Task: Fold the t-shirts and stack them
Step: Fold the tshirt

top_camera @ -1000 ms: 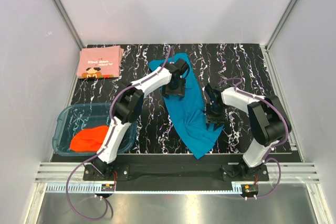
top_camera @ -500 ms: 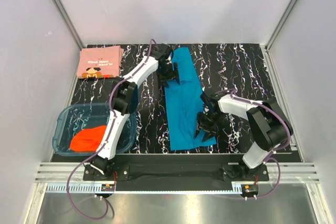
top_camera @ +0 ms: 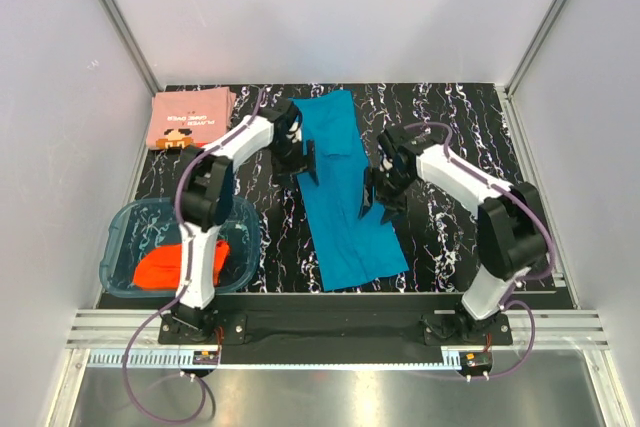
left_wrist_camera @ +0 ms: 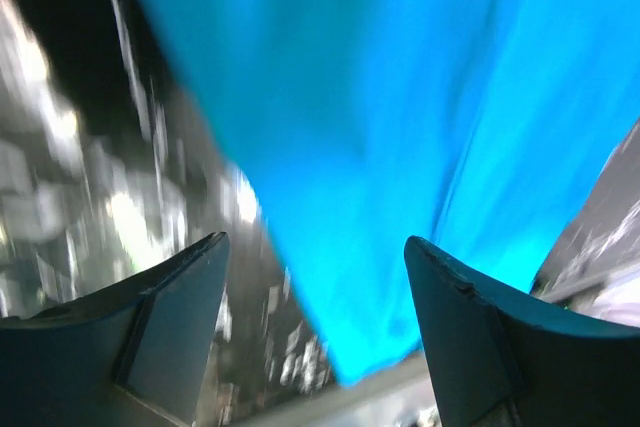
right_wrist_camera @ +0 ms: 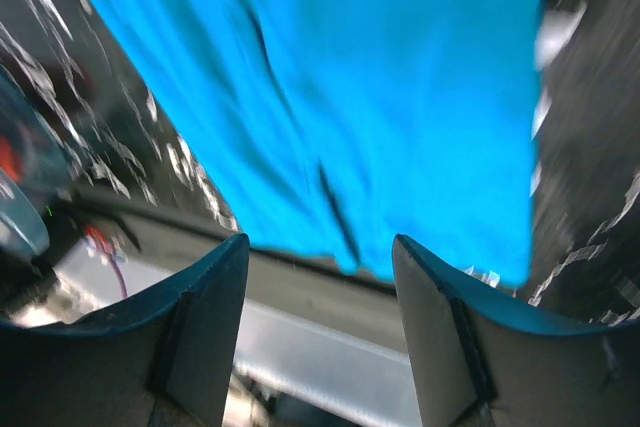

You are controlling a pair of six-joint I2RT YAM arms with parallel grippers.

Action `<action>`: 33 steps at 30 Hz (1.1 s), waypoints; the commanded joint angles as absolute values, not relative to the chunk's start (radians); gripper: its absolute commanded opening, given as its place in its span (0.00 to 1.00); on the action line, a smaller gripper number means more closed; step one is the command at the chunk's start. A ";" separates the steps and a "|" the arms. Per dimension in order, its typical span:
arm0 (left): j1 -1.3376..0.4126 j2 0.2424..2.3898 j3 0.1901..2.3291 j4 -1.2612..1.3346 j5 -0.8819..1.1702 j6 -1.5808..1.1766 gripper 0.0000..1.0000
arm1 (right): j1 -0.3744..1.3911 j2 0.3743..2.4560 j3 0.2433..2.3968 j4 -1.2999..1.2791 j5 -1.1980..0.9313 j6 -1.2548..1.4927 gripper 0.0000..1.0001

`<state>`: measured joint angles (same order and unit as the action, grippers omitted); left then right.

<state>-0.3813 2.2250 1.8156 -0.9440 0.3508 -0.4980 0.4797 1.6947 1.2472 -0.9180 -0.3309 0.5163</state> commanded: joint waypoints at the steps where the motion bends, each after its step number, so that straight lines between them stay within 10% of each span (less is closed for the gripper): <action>1: -0.410 2.024 1.695 -0.923 0.356 -0.422 0.77 | 0.439 1.794 1.362 -0.937 -0.284 0.443 0.66; 18: -0.364 1.493 1.414 -0.848 0.032 -0.434 0.79 | 0.456 2.141 1.837 -0.916 -0.083 0.338 0.78; 33: -0.360 1.171 1.128 -0.801 0.158 -0.425 0.80 | 0.523 2.551 2.434 -0.934 -0.006 0.288 0.83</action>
